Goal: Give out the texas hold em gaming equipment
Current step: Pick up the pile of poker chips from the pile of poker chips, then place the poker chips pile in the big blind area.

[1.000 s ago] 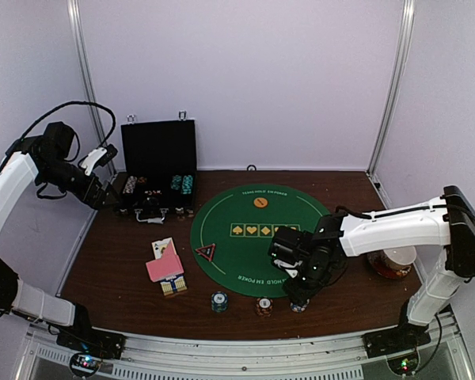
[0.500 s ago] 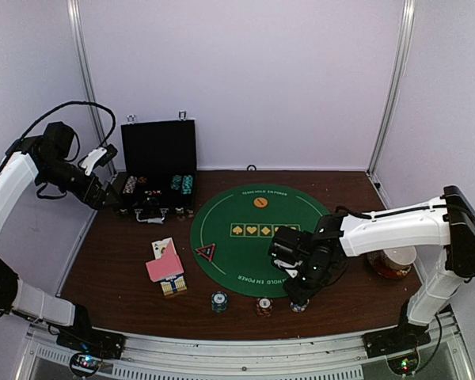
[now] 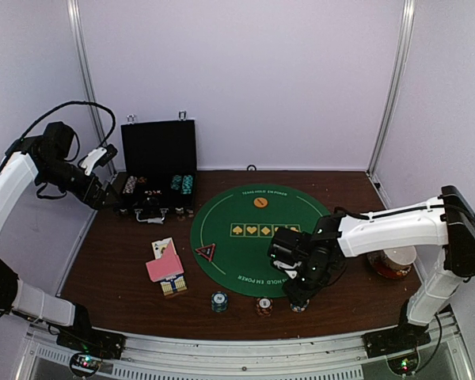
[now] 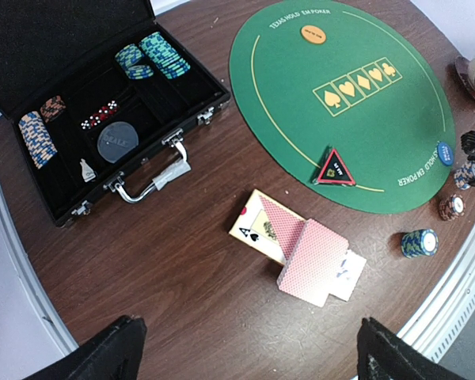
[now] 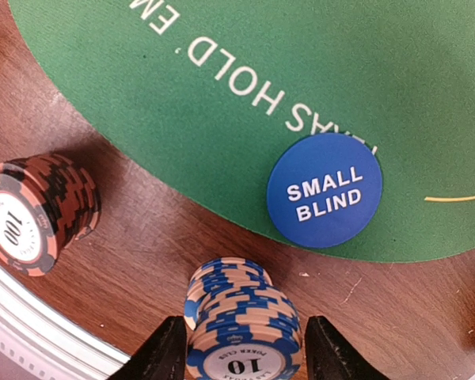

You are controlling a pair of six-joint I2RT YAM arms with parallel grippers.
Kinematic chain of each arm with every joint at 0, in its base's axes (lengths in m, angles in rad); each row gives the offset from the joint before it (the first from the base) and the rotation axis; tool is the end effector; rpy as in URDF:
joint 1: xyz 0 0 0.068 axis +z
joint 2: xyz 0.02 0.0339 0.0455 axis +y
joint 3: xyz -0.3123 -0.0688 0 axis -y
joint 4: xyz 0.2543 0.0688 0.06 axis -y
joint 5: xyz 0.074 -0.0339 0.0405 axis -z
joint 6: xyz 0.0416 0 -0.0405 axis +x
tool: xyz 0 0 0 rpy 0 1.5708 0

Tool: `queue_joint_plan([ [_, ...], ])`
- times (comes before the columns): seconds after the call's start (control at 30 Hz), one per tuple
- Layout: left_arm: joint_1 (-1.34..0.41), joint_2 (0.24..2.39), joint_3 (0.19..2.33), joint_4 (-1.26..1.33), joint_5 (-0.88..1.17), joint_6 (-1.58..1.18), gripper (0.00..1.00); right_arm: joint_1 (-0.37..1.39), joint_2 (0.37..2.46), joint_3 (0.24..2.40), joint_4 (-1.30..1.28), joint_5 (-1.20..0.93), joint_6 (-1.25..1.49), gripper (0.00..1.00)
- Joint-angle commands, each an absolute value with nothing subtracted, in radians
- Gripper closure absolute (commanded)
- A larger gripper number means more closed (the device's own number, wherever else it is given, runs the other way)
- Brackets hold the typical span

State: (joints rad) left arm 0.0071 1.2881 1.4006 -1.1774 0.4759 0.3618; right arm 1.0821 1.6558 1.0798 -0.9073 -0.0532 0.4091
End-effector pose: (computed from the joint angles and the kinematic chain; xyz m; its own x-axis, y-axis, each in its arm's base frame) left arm 0.2328 -0.0174 0.4045 -0.7417 0.3094 -0.5951 0.5113 0.8350 -0.2033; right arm 0.1401 0.2682 0.2214 -0.7807 -0.6221 -0.0591 -0.6249 0.7762 0.0834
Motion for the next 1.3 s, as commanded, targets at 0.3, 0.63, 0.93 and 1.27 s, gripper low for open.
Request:
queue_joint_plan([
  [0.3, 0.014, 1.273, 1.414, -1.167, 0.499, 0.376, 0.02, 1.091, 1.656, 1.083, -0.904, -0.052, 0.400, 0.52],
  [0.63, 0.013, 1.275, 1.410, -1.167, 0.502, 0.374, 0.02, 1.092, 1.640, 1.144, -0.963, -0.029, 0.396, 0.75],
  [0.93, 0.014, 1.278, 1.411, -1.168, 0.496, 0.376, 0.02, 1.085, 1.642, 1.286, -1.062, 0.051, 0.359, 0.73],
  [1.27, 0.014, 1.264, 1.392, -1.170, 0.495, 0.376, 0.02, 0.853, 1.904, 1.697, -0.993, 0.144, 0.301, 0.77],
])
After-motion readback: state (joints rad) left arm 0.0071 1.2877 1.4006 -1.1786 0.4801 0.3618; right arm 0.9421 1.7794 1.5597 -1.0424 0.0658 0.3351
